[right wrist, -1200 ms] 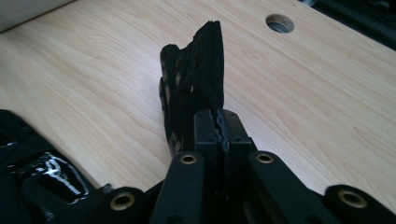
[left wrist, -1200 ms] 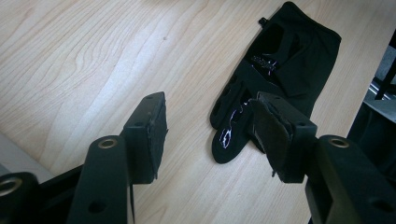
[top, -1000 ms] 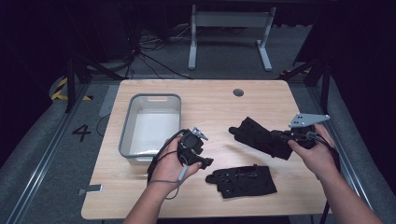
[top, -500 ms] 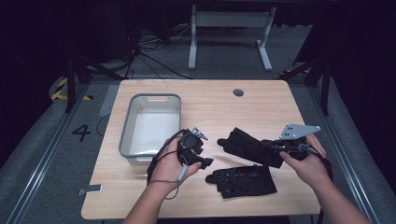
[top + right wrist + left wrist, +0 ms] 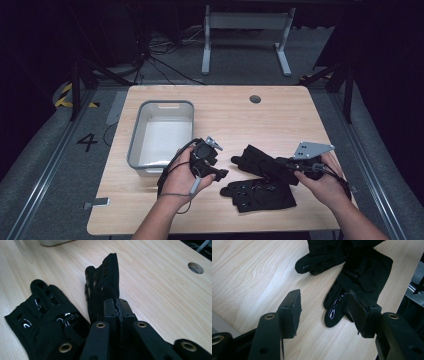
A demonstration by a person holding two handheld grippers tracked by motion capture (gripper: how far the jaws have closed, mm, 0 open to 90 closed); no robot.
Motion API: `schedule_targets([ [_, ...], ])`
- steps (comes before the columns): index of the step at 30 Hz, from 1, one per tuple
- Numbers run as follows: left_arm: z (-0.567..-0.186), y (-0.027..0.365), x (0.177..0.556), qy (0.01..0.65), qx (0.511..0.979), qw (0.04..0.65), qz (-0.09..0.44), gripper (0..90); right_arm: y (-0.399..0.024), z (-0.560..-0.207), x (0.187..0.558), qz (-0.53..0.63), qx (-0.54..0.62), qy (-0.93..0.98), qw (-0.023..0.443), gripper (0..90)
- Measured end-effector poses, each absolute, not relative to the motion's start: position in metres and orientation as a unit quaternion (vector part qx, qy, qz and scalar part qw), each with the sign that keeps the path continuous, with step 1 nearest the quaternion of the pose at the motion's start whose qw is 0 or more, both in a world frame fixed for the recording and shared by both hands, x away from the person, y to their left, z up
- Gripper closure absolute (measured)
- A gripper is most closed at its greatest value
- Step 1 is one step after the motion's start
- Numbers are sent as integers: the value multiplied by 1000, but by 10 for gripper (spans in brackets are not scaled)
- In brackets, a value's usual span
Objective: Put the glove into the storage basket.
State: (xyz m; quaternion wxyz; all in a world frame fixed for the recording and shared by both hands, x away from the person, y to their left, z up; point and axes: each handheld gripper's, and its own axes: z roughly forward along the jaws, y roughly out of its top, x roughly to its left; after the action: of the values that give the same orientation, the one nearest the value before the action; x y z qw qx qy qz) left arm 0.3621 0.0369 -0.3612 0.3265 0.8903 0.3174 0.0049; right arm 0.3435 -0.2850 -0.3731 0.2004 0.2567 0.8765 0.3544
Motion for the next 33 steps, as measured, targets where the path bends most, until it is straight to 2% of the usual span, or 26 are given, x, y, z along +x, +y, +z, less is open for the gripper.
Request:
schedule_targets([
  [9, -361, 37, 362, 316, 891, 327, 6, 449, -280, -377, 323, 365, 239, 880, 188, 876],
  [14, -360, 37, 361, 315, 890, 329, 7, 447, -278, -382, 306, 367, 229, 886, 166, 865],
  [15, -360, 37, 361, 315, 890, 328, 7, 446, -277, -386, 300, 366, 226, 891, 146, 833],
  [16, -360, 37, 361, 315, 891, 328, 7, 446, -277, -386, 300, 366, 226, 891, 146, 833],
  [17, -361, 36, 362, 315, 891, 327, 7, 445, -275, -389, 297, 369, 224, 895, 112, 771],
  [18, -361, 36, 362, 315, 891, 327, 7, 445, -275, -390, 295, 370, 223, 897, 96, 762],
  [22, -361, 35, 362, 313, 891, 328, 5, 443, -280, -386, 292, 386, 228, 891, 76, 714],
  [33, -364, 30, 362, 309, 895, 322, -2, 441, -296, -386, 306, 380, 279, 876, 97, 676],
])
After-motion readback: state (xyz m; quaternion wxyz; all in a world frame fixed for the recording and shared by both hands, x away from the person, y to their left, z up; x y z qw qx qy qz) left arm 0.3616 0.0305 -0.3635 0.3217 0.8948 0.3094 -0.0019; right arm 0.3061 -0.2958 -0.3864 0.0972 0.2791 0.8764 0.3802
